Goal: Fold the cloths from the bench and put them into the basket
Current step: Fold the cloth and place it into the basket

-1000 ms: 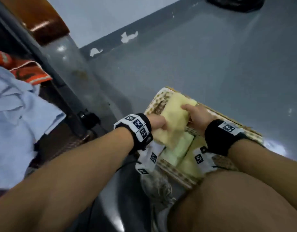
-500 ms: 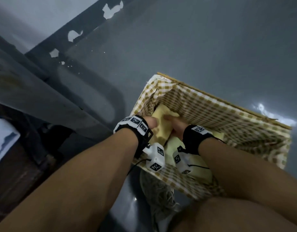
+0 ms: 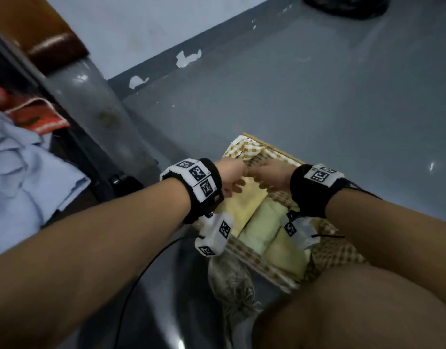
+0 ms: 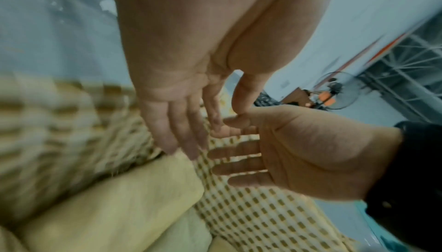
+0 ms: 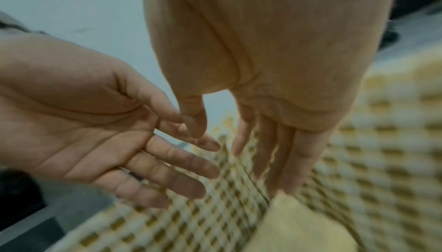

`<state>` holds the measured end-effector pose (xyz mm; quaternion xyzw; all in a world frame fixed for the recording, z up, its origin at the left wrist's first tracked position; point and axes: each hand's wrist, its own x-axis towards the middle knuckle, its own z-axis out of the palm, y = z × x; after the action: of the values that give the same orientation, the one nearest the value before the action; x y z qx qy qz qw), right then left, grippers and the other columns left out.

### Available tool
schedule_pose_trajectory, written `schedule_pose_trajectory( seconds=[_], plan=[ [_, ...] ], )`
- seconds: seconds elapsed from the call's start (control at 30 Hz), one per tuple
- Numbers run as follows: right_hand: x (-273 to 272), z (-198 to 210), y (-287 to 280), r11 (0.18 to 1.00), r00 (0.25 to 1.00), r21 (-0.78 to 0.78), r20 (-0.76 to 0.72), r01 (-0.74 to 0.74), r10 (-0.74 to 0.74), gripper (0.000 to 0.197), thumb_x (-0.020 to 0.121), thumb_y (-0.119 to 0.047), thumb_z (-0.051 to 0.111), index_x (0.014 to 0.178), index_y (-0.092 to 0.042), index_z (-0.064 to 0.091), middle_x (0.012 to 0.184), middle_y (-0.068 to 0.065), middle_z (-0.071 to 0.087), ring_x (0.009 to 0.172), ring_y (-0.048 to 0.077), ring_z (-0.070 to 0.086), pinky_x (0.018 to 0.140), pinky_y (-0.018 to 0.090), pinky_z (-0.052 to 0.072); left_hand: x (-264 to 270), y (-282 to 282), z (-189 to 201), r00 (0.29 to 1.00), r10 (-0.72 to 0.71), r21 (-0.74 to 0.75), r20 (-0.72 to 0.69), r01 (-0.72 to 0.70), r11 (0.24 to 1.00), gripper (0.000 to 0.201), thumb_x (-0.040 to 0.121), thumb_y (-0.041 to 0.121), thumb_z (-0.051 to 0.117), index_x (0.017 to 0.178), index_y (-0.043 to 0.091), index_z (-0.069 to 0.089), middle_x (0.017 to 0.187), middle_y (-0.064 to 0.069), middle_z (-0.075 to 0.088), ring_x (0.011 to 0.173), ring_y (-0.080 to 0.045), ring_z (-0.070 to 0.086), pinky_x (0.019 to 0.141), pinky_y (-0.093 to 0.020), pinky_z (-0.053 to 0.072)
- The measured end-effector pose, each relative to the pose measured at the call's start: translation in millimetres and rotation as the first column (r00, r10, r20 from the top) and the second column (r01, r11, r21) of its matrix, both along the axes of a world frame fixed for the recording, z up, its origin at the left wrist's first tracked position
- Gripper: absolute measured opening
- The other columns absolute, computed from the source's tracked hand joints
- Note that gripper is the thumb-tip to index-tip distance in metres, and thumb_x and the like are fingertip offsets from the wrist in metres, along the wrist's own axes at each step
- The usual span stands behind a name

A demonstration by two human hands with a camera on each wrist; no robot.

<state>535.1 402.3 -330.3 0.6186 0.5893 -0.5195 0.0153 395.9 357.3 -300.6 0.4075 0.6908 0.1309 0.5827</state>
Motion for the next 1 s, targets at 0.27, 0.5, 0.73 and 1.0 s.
schedule_pose_trajectory(
  seconds=[0.27, 0.5, 0.73, 1.0],
  plan=[
    [-125.6, 148.1, -49.2, 0.888, 0.881, 0.154, -0.134, -0.433, 0.453, 0.026, 0.097, -0.032, 0.058, 0.101, -0.011, 0.071, 0.106, 0.007, 0.074, 0.096, 0.022, 0.071, 0.080, 0.028, 0.052, -132.1, -88.9, 125.9, 0.970, 0.002, 0.421, -0.244, 0.104, 0.901, 0.025, 0.094, 0.012, 0.050, 0.077, 0.023, 0.064, 0.093, -0.001, 0.072, 0.086, -0.019, 0.066, 0.076, -0.027, 0.050],
    [-288.1, 184.9, -125.1, 0.725, 0.697, 0.229, -0.201, -0.649, 0.688, 0.021, 0.099, -0.025, 0.056, 0.112, -0.012, 0.067, 0.106, 0.006, 0.071, 0.092, 0.023, 0.069, 0.085, 0.033, 0.053, -271.3, -202.8, 155.5, 0.838, 0.344, 0.491, -0.423, -0.107, 0.865, 0.018, 0.092, 0.025, 0.058, 0.100, 0.016, 0.071, 0.105, -0.002, 0.072, 0.099, -0.022, 0.067, 0.094, -0.041, 0.052],
    [-387.5, 146.4, -191.0, 0.691, 0.626, 0.286, -0.294, -0.664, 0.722, 0.023, 0.097, -0.016, 0.059, 0.117, -0.008, 0.068, 0.103, 0.006, 0.071, 0.088, 0.017, 0.068, 0.077, 0.027, 0.052, -358.2, -301.9, 107.3, 0.516, 0.528, 0.442, -0.675, -0.290, 0.849, 0.040, 0.086, 0.033, 0.062, 0.125, 0.020, 0.058, 0.129, -0.011, 0.053, 0.117, -0.032, 0.052, 0.097, -0.039, 0.047],
    [-431.8, 109.1, -232.3, 0.619, 0.597, 0.366, -0.186, -0.695, 0.780, 0.042, 0.088, -0.015, 0.068, 0.127, -0.002, 0.063, 0.090, 0.004, 0.064, 0.084, 0.019, 0.061, 0.087, 0.036, 0.053, -390.5, -326.3, 72.0, 0.416, 0.653, 0.476, -0.632, -0.457, 0.751, 0.050, 0.090, 0.030, 0.065, 0.130, 0.006, 0.047, 0.116, -0.017, 0.063, 0.108, -0.037, 0.060, 0.086, -0.040, 0.051]
  ],
)
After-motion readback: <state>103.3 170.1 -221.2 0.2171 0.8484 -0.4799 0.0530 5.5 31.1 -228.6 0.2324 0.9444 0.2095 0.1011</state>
